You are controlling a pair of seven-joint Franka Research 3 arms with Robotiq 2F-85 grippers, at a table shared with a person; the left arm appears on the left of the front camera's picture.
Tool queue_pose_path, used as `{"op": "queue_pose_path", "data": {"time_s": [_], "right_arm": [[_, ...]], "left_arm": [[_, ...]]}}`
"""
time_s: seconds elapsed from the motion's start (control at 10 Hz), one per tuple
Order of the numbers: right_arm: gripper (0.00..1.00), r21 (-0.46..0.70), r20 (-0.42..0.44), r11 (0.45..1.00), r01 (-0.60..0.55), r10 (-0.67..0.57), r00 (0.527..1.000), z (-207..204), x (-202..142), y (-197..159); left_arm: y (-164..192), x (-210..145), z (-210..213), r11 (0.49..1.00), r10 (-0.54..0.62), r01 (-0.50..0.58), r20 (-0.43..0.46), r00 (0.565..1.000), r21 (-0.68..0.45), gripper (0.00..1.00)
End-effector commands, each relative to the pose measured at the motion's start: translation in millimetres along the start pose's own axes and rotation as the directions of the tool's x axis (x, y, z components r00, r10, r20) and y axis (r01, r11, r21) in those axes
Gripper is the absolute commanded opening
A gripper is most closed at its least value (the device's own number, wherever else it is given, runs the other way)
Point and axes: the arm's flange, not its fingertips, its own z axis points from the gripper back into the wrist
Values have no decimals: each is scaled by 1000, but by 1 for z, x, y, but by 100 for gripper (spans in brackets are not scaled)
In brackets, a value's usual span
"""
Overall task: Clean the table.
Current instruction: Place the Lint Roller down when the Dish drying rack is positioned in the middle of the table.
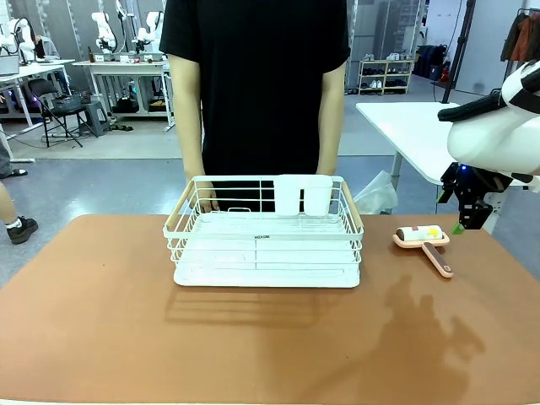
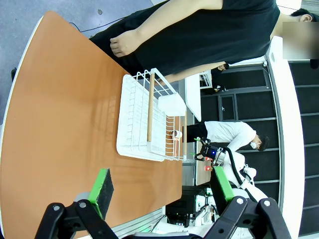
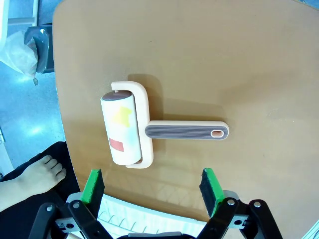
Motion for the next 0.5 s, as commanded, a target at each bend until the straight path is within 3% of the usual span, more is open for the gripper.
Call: {"op": "queue_pose_path", "data": {"time_s": [0.0, 0.4], "right_arm": [[100, 1, -1, 1000, -2, 2, 1000, 0, -1, 1], [100, 1, -1, 1000, -2, 2, 1000, 0, -1, 1]], "left_arm": [[0, -2, 2, 999, -20, 20, 11, 1000, -29, 100], [0, -2, 2, 999, -20, 20, 11, 1000, -29, 100]]}}
